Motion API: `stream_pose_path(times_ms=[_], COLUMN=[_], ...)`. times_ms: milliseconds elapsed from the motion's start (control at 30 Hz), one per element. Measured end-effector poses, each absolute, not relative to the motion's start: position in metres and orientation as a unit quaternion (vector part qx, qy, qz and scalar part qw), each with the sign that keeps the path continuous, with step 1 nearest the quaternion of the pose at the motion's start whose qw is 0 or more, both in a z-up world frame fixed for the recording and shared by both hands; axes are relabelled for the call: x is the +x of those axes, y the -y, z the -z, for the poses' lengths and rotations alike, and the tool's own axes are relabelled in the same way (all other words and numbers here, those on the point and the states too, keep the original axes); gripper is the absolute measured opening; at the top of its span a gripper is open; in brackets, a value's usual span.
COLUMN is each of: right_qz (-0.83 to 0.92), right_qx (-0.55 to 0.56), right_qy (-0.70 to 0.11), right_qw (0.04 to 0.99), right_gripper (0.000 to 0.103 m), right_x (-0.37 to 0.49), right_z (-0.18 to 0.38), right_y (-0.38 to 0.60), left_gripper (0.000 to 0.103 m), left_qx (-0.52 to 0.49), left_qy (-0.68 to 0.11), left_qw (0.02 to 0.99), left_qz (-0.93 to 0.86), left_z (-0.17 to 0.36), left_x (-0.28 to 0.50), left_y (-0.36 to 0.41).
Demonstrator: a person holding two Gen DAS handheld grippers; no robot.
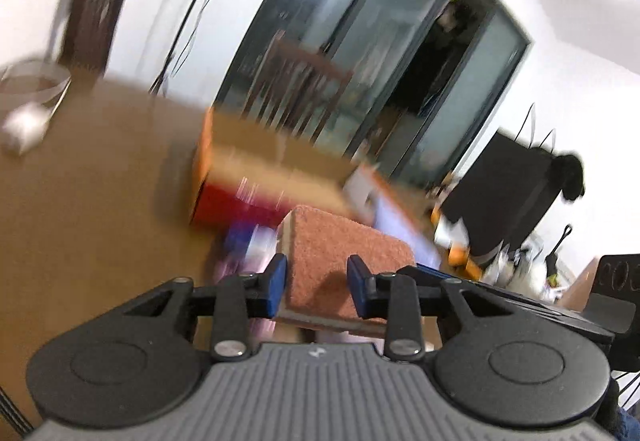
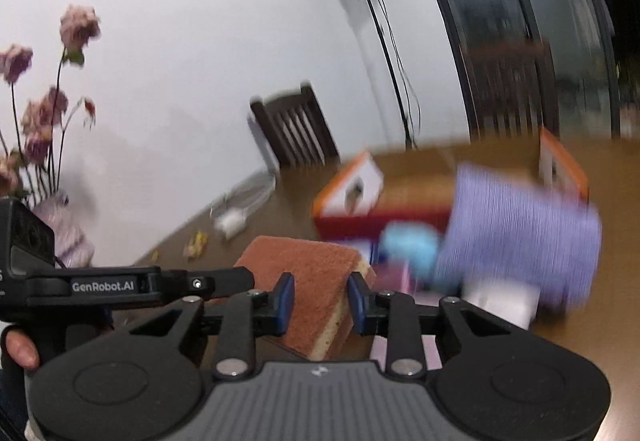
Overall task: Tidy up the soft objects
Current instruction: 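Carry the sponge block into the red box and open both grippers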
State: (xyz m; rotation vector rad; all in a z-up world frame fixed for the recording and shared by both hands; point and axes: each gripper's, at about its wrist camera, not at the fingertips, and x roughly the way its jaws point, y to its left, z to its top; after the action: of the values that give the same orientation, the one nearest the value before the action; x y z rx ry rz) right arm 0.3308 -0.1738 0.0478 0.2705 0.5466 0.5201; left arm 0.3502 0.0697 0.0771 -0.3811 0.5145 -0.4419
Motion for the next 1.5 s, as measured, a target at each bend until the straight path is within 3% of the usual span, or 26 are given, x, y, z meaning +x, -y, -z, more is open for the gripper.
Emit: stream_pose_path(times_ms=[167,367,533,700,867,1100,1233,1433,1500], right_qz=[-0.247,-0.241,-0.225,-0.209,-0.208,-0.196,-0.195,-0.161,-0.14], right_qx=[0.132,0.163,0.181,0.203,0.186,0.165,0.171,0.142,0.136], right_qy=[-0.223,-0.262,-0.371,-0.454,-0.472,-0.454,-0.419,-0.336,-0.31], right_qw=[0.934,0.92,0.883,0.842,0.836,0.854,0.87,0.917,0.931], right_gripper=[0.028,0.028,0.028,0.028,0.031,0.045,0.048,0.066,0.077], right_x=[0.411,0.552,0.673,0.731,0.745,0.734,0.708,0.633,0.597], right_z=[-0.083,-0.093,-0.049,0.007,0.024,0.01,-0.026,-0.12,-0.147], right_y=[0.194,0.207,0.194,0.177,0.162,0.163,0.187,0.238,0.26], left_gripper=[0.033,0.033,0.033,0.035,0.046,0.05,0.051,0.07,0.074], left_qx=[-0.177,-0.195,-0.193,-0.159,-0.106,-0.095,-0.088,-0.07,-0.059], left_qy=[-0.231,-0.278,-0.359,-0.412,-0.402,-0.384,-0.361,-0.282,-0.265], left_qw=[0.933,0.922,0.906,0.894,0.905,0.915,0.924,0.949,0.953], left_qz=[0.214,0.183,0.118,0.08,0.089,0.084,0.092,0.121,0.132], left_z=[-0.109,-0.113,-0.08,-0.043,-0.046,-0.059,-0.087,-0.148,-0.164], left_x=[0.432,0.547,0.635,0.674,0.675,0.666,0.641,0.569,0.543], left_y=[-0.048,-0.033,-0.03,-0.032,-0.026,-0.02,-0.025,-0.033,-0.034])
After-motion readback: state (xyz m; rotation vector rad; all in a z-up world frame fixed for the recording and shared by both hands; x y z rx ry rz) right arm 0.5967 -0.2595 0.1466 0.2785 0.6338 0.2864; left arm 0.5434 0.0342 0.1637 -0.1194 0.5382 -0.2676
